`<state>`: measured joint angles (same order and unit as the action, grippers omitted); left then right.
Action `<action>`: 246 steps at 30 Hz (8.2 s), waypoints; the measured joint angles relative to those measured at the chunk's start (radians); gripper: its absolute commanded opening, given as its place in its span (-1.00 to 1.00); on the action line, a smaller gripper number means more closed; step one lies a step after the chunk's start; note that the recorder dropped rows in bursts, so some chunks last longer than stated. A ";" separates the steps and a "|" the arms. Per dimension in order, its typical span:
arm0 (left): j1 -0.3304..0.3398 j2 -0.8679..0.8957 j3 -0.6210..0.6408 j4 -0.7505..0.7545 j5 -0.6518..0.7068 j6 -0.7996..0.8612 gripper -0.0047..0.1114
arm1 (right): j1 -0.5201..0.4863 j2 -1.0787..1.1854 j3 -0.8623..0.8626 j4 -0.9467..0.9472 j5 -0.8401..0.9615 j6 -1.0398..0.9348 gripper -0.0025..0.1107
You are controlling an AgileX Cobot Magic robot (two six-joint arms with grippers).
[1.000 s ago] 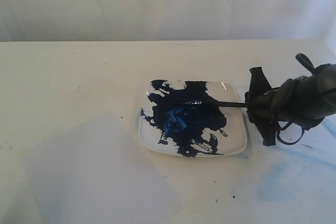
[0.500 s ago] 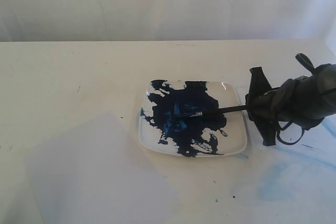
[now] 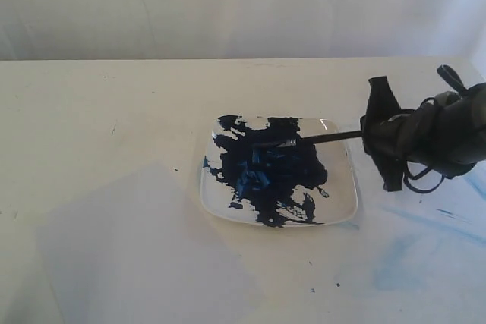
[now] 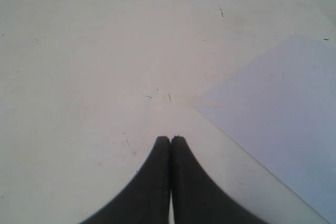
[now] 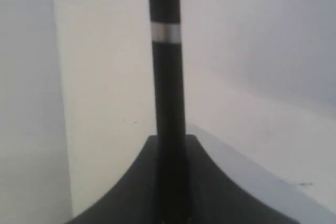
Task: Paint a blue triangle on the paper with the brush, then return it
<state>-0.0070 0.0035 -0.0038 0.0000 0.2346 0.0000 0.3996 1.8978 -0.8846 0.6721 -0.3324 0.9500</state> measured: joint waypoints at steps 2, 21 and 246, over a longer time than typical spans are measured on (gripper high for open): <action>0.000 0.000 0.000 0.000 0.000 0.000 -0.92 | 0.000 -0.031 0.000 -0.028 -0.032 -0.004 -0.96; 0.000 0.000 0.000 0.000 -0.002 0.000 -0.92 | 0.000 -0.187 0.000 -1.022 -0.597 -0.372 -0.96; 0.123 1.948 -1.050 -0.608 0.608 0.892 -0.92 | 0.199 -0.219 0.000 -1.574 -0.621 -0.368 -0.96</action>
<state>0.1157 1.9514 -1.0542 -0.6084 0.8423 0.8921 0.5990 1.6793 -0.8846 -0.9020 -0.9529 0.5820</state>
